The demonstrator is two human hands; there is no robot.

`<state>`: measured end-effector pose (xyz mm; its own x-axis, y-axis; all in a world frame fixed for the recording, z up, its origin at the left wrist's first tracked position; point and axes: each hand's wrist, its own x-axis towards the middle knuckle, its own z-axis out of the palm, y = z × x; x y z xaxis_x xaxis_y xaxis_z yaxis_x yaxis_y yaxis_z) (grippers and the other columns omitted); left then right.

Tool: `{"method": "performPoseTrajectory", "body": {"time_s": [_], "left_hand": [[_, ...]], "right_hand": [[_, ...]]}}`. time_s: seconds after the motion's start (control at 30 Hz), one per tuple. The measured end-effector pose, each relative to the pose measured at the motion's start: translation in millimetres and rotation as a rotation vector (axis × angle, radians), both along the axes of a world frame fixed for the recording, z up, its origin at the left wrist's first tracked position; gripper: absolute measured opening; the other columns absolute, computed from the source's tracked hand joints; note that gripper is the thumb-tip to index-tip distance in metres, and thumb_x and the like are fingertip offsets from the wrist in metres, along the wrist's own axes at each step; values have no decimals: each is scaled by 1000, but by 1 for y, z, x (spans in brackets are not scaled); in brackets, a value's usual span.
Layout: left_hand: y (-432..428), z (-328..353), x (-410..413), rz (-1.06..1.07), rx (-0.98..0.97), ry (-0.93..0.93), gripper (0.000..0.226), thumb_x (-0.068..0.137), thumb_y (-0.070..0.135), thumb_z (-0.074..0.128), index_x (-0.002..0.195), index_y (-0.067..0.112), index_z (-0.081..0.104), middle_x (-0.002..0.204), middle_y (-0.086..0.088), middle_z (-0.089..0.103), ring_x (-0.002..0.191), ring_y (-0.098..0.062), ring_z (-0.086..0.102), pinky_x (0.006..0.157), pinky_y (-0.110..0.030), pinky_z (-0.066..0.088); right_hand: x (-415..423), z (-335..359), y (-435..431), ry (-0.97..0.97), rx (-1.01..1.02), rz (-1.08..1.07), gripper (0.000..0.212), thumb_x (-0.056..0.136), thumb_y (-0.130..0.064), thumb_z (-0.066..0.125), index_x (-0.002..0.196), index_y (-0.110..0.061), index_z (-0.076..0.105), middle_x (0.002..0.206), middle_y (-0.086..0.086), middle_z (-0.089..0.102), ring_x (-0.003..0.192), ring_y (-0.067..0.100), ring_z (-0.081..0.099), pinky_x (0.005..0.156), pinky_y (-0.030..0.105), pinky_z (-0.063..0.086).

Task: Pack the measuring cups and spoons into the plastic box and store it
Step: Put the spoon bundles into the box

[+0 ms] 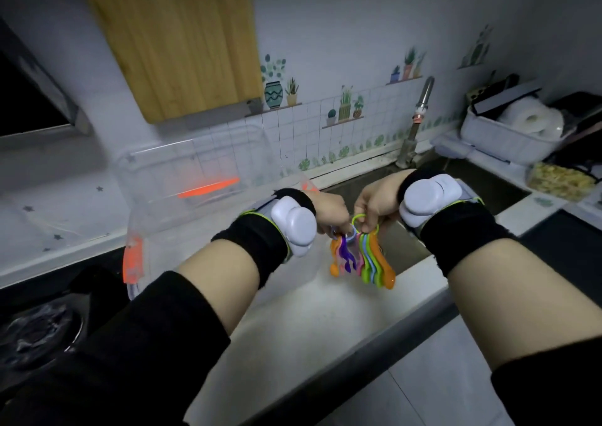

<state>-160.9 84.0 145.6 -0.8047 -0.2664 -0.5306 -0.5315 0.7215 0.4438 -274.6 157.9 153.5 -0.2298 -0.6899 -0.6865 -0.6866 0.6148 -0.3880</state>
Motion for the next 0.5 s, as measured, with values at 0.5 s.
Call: {"method": "performPoseTrajectory", "body": {"time_s": [0.5], "left_hand": [[-95, 88, 45, 339, 137, 496, 25, 95, 14, 41, 72, 15, 49, 87, -4, 66, 86, -20, 54, 89, -34, 43]], "right_hand": [[19, 75, -69, -9, -513, -141, 19, 95, -8, 49, 76, -11, 49, 85, 17, 59, 86, 31, 61, 94, 50, 51]]}}
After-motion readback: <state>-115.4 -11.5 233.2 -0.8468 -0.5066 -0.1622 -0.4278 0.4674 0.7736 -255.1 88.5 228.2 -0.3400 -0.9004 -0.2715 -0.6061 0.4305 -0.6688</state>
